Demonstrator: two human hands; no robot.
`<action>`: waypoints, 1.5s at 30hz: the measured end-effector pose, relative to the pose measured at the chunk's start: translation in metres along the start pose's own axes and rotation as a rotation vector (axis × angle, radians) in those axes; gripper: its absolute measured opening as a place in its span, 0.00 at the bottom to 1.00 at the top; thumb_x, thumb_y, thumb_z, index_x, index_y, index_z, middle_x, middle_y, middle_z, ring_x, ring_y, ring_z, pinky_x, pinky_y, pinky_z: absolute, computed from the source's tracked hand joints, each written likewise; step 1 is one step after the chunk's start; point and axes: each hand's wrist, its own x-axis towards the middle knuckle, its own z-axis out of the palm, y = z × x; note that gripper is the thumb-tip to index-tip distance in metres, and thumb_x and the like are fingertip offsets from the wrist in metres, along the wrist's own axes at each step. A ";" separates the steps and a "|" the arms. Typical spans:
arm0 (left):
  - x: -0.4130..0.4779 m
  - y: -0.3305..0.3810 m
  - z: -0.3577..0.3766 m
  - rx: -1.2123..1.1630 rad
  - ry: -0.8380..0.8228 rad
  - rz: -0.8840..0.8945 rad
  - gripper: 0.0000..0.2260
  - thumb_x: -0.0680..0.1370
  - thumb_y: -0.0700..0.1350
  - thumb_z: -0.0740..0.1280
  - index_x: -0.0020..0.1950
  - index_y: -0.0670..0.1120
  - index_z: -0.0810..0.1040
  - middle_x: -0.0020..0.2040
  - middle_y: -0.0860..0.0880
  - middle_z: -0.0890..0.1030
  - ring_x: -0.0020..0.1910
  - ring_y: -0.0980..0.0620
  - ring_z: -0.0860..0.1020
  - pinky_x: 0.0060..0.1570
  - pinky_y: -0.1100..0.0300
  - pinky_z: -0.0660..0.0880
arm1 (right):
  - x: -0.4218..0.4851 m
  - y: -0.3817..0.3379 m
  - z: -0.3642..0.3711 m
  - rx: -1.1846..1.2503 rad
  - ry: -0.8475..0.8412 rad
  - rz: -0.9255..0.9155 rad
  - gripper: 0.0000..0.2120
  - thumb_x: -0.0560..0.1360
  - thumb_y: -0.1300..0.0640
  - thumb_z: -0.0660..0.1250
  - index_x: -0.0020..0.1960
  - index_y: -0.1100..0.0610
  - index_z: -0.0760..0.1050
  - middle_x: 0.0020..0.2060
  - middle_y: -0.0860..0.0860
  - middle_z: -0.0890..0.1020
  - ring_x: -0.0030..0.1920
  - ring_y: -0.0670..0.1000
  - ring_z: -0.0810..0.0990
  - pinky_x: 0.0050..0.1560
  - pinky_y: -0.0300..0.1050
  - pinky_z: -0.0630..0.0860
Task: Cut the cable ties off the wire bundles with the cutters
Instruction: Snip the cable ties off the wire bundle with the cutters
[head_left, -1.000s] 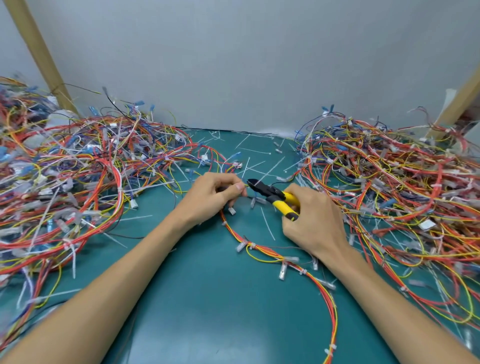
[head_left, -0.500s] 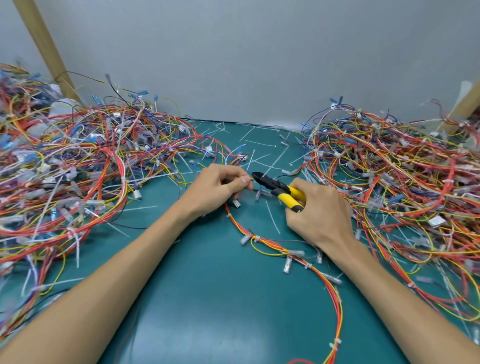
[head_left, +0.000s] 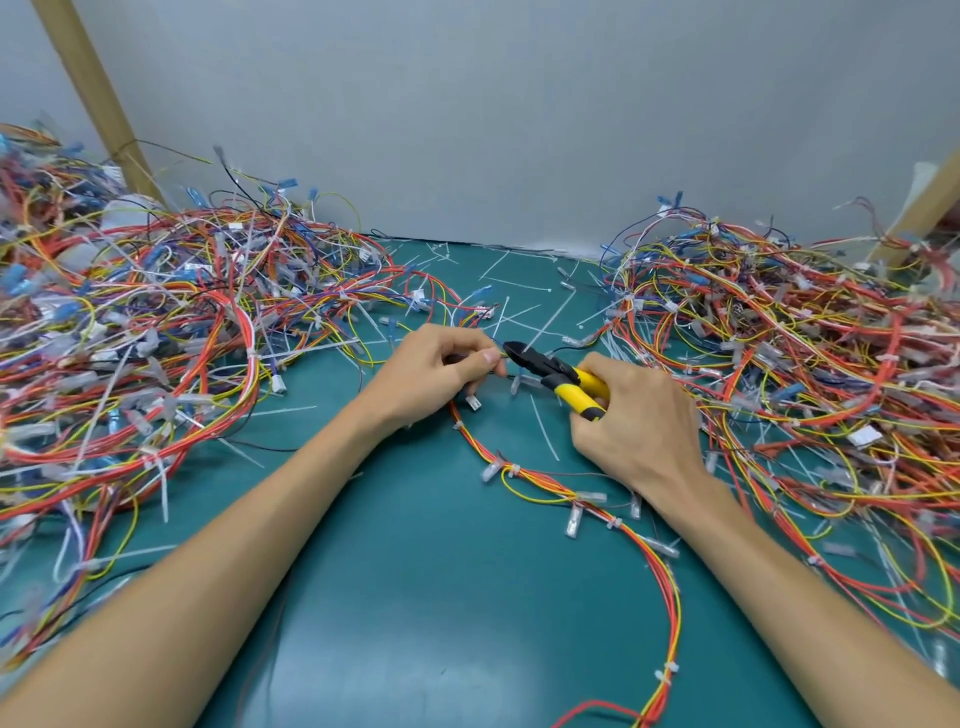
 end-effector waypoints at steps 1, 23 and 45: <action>0.000 0.000 0.000 -0.012 -0.001 0.004 0.10 0.81 0.41 0.64 0.43 0.45 0.81 0.26 0.54 0.72 0.28 0.59 0.71 0.31 0.73 0.66 | 0.000 0.000 0.000 -0.001 0.000 0.000 0.07 0.68 0.50 0.68 0.39 0.52 0.72 0.25 0.48 0.73 0.29 0.56 0.73 0.28 0.38 0.62; 0.002 -0.004 -0.001 -0.039 -0.033 0.031 0.11 0.82 0.43 0.62 0.46 0.45 0.82 0.27 0.52 0.71 0.28 0.58 0.69 0.30 0.71 0.63 | 0.002 -0.003 -0.002 0.016 -0.051 -0.059 0.12 0.67 0.56 0.69 0.50 0.52 0.75 0.39 0.50 0.78 0.41 0.57 0.74 0.41 0.47 0.69; 0.001 -0.001 0.000 -0.025 -0.035 0.018 0.11 0.82 0.42 0.62 0.44 0.48 0.82 0.28 0.54 0.72 0.31 0.55 0.72 0.36 0.62 0.67 | 0.002 -0.004 -0.005 0.004 -0.030 0.006 0.07 0.59 0.53 0.59 0.34 0.54 0.67 0.21 0.49 0.65 0.25 0.52 0.64 0.27 0.38 0.54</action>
